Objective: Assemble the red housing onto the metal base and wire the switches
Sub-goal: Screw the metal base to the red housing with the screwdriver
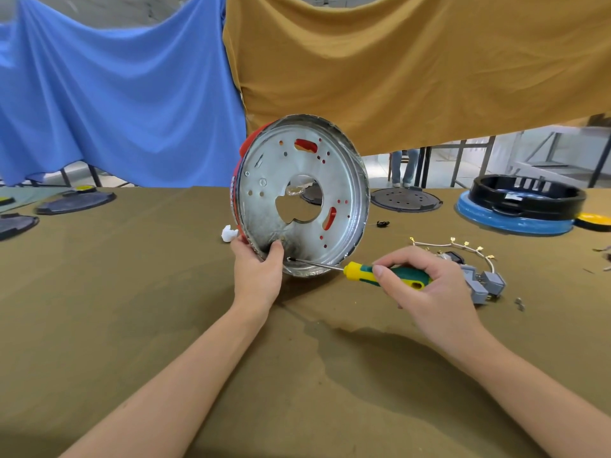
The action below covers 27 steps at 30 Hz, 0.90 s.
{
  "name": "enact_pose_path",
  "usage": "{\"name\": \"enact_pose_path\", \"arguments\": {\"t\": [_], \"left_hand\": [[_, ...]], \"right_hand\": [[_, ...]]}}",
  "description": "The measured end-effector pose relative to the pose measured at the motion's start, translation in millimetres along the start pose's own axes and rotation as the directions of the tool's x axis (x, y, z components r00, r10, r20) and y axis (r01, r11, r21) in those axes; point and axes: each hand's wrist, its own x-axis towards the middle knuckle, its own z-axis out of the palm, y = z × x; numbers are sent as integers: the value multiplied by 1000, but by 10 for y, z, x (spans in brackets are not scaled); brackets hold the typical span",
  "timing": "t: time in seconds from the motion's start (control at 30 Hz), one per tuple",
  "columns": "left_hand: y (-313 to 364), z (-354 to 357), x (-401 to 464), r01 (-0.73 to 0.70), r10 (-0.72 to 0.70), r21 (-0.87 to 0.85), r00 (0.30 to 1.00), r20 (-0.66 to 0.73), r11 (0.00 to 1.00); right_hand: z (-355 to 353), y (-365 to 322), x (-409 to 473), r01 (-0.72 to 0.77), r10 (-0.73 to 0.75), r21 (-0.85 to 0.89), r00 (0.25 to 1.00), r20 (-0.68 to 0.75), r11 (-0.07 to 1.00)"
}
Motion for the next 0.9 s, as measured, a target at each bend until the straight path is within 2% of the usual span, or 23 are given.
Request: {"name": "enact_pose_path", "arguments": {"t": [0.2, 0.33, 0.43, 0.57, 0.7, 0.8, 0.9], "left_hand": [[-11, 3, 14, 60, -60, -45, 998, 2, 997], [-6, 1, 7, 62, -62, -54, 998, -3, 997], [7, -1, -14, 18, -18, -20, 1000, 13, 1000], [53, -11, -59, -157, 153, 87, 987, 50, 984], [75, -37, -41, -207, 202, 114, 978, 49, 972], [43, -56, 13, -158, 157, 93, 987, 25, 983], [24, -72, 44, -133, 133, 86, 991, 11, 987]], "right_hand": [[-15, -58, -14, 255, -246, -199, 967, 70, 946], [-14, -72, -28, 361, -334, -253, 931, 146, 898], [-13, -77, -42, 390, -355, -266, 919, 170, 881], [-17, -76, -42, 330, -304, -248, 942, 141, 911], [-78, -46, -55, 313, -248, -228, 929, 275, 922], [-93, -41, -47, 443, -333, -333, 880, 340, 832], [-61, -41, -44, 606, -484, -486, 796, 365, 630]]}}
